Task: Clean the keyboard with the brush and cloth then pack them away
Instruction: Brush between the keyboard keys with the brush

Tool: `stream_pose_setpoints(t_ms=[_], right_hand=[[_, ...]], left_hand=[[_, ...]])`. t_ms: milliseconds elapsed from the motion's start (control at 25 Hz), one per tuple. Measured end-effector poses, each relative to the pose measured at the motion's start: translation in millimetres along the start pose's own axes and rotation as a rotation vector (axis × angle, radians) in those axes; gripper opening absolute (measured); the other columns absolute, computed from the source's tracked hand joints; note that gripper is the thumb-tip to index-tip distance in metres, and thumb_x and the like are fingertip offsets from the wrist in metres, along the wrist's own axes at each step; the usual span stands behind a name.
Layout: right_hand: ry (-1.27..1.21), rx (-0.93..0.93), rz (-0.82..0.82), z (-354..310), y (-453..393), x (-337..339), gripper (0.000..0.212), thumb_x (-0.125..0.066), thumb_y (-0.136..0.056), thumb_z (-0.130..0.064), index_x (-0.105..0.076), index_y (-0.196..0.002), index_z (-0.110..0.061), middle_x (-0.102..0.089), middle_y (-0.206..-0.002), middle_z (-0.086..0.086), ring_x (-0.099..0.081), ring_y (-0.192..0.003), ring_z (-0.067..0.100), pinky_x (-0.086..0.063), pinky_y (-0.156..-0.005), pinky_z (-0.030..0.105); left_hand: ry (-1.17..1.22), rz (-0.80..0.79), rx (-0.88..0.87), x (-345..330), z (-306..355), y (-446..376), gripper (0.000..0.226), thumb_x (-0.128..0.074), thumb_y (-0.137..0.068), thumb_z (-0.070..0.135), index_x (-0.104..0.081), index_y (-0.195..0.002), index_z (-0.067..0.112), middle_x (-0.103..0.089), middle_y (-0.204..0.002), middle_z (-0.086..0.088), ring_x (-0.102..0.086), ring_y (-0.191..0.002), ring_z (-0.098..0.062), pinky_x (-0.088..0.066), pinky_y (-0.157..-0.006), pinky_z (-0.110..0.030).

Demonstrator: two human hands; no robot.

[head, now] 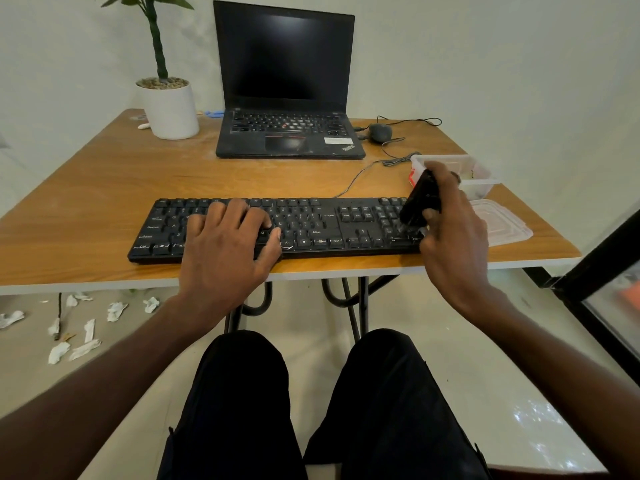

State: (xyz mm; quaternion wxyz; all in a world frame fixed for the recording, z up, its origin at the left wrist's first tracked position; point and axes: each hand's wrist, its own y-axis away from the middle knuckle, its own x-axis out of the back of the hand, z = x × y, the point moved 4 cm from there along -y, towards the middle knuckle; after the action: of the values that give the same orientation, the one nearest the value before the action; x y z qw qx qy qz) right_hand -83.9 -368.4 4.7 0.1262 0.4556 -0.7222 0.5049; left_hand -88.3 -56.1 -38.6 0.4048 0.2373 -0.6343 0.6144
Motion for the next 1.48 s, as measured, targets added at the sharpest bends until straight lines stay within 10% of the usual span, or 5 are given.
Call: stream_pose_setpoints(t_ms=[120,440,640,840,1480], right_hand=[[-0.200,0.034,0.073,-10,3,1,0.071,-0.062,-0.097,0.000,-0.038,-0.155,-0.034,-0.065,-0.132,-0.004,-0.063,-0.117,0.010,-0.052,-0.088,0.019],[0.148,-0.071,0.066,10,-1,4,0.088,-0.059,-0.088,0.007,-0.032,-0.153,-0.045,-0.062,-0.128,0.005,-0.062,-0.111,0.027,-0.051,-0.085,0.057],[-0.297,0.092,-0.164,-4,9,-8,0.076,-0.049,-0.098,0.010,-0.036,-0.155,-0.037,-0.052,-0.144,-0.001,-0.053,-0.131,0.013,-0.060,-0.096,0.045],[0.211,0.009,-0.049,6,-4,8,0.083,-0.055,-0.092,0.002,-0.031,-0.154,-0.047,-0.057,-0.126,0.009,-0.053,-0.113,0.027,-0.048,-0.088,0.053],[-0.011,0.056,-0.046,19,-7,9,0.072,-0.052,-0.096,0.000,-0.041,-0.153,-0.043,-0.057,-0.125,0.000,-0.052,-0.109,0.016,-0.051,-0.090,0.052]], left_hand=[[-0.007,-0.002,0.004,0,-1,0,0.041,-0.037,-0.104,0.050,-0.062,-0.113,0.019,-0.057,-0.111,-0.006,-0.050,-0.103,-0.028,-0.037,-0.086,-0.046],[-0.007,-0.003,0.006,1,0,1,0.042,-0.036,-0.104,0.050,-0.061,-0.114,0.019,-0.057,-0.112,-0.006,-0.050,-0.104,-0.028,-0.037,-0.087,-0.046],[0.000,-0.010,0.008,1,0,0,0.042,-0.036,-0.104,0.050,-0.061,-0.114,0.019,-0.057,-0.112,-0.006,-0.050,-0.105,-0.029,-0.037,-0.087,-0.047],[-0.006,-0.010,0.007,1,0,0,0.041,-0.036,-0.103,0.050,-0.061,-0.114,0.019,-0.057,-0.111,-0.006,-0.050,-0.104,-0.029,-0.037,-0.087,-0.047],[-0.009,0.000,0.010,2,2,-1,0.039,-0.039,-0.103,0.047,-0.060,-0.113,0.017,-0.056,-0.110,-0.008,-0.049,-0.103,-0.032,-0.035,-0.086,-0.049]])
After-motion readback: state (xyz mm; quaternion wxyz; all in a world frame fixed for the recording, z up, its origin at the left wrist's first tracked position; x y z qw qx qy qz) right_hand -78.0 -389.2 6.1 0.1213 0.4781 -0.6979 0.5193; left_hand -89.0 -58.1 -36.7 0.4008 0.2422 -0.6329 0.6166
